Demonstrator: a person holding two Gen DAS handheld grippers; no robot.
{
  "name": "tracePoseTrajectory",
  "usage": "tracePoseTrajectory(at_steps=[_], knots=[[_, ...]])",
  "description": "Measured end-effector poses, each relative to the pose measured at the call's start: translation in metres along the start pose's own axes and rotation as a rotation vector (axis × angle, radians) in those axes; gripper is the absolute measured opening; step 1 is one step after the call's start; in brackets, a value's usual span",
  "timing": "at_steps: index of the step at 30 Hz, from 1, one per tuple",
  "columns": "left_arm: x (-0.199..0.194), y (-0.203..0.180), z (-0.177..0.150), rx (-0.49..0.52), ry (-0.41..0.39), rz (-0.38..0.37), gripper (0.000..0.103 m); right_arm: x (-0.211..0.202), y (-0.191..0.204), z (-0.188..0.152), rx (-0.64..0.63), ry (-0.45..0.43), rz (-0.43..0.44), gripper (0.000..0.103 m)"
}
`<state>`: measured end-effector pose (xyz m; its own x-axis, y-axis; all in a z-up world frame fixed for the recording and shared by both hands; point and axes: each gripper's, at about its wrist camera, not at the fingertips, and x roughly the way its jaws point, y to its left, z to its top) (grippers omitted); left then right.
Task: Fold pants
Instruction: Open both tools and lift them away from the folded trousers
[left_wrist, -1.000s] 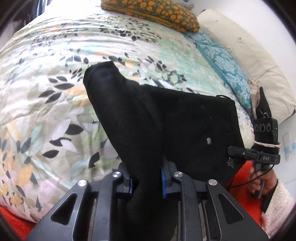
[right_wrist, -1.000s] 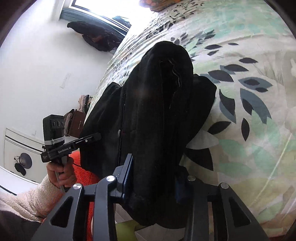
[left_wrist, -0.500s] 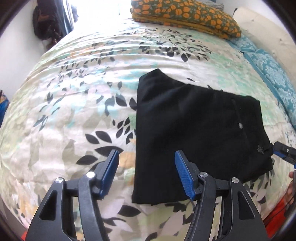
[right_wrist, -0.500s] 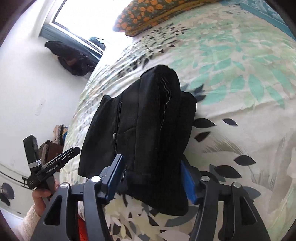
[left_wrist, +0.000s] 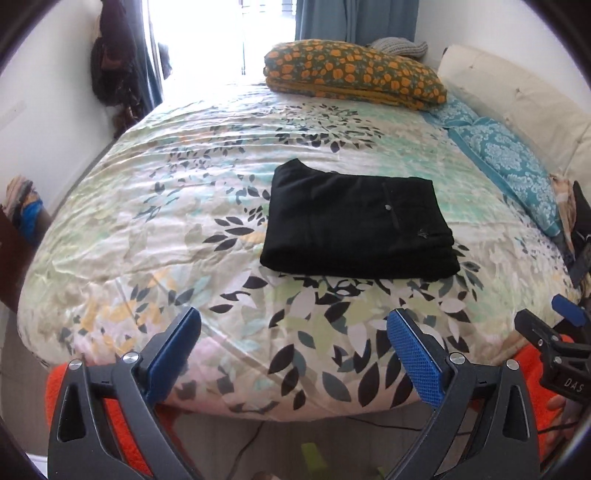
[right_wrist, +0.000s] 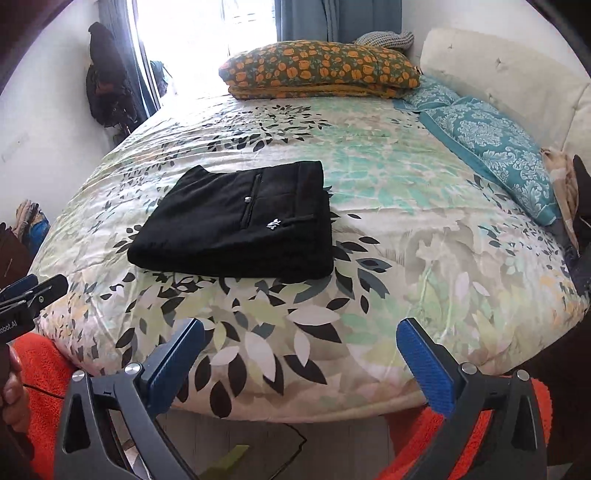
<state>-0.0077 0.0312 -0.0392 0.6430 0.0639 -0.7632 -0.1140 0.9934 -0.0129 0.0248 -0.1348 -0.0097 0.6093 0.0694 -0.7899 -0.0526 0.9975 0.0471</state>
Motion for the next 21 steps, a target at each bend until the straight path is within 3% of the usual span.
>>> tracePoseTrajectory(at_steps=[7, 21], knots=[[-0.019, -0.008, 0.003, 0.023, -0.055, 0.037, 0.101, -0.031, 0.025, 0.010, -0.071, -0.086, -0.032, 0.103], [-0.022, -0.009, -0.006, -0.002, -0.067, 0.045, 0.101, -0.038, 0.028, 0.002, -0.083, -0.091, -0.041, 0.103]])
